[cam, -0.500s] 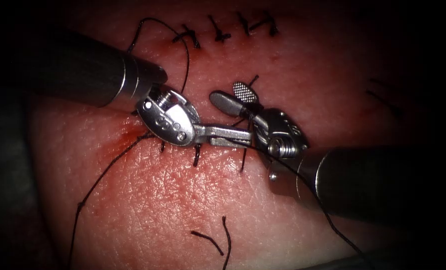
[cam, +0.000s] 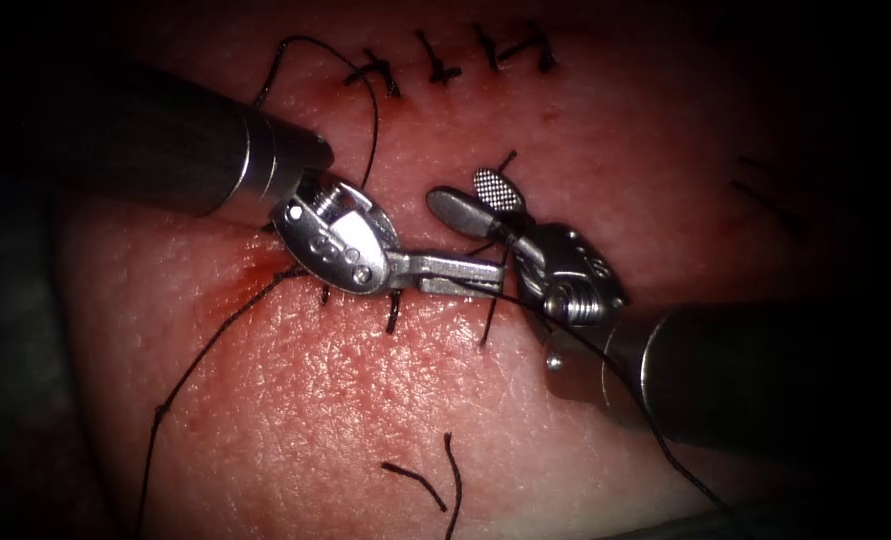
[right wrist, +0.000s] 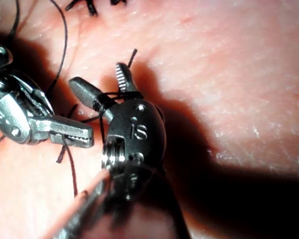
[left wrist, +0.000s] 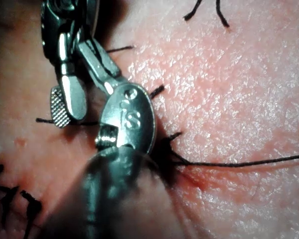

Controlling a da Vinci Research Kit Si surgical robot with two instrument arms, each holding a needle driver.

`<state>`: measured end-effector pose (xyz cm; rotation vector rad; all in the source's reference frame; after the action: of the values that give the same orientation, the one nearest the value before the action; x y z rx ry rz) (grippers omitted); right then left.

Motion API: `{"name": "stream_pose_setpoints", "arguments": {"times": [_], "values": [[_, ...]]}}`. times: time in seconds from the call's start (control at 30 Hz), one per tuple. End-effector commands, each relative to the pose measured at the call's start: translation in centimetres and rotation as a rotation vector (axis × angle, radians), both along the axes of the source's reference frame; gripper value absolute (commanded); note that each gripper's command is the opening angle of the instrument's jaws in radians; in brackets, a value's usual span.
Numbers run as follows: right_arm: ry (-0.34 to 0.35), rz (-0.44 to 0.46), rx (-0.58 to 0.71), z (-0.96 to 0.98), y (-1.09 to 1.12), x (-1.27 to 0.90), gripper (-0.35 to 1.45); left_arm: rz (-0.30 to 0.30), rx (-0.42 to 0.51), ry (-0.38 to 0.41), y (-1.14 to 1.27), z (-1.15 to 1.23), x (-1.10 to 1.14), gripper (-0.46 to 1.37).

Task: Wound Closure
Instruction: Pick up short suture tail with right end-effector

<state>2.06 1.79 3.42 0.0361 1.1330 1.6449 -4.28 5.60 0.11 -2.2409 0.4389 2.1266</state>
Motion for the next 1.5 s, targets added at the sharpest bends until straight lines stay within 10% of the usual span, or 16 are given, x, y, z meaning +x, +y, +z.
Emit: {"name": "stream_pose_setpoints", "arguments": {"times": [0.03,0.73,1.5], "values": [[0.002,-0.004,-0.002,-0.02,-0.03,-0.01,0.96,0.004,0.011,-0.004,-0.01,-0.01,-0.01,-0.35],[-0.049,0.063,-0.009,-0.03,-0.05,-0.28,0.96,0.015,0.022,-0.021,0.07,0.03,-0.17,-0.35],[-0.077,0.078,0.017,0.32,0.26,-0.1,0.9,0.027,0.038,-0.039,0.2,0.2,-0.26,-0.35]]}}
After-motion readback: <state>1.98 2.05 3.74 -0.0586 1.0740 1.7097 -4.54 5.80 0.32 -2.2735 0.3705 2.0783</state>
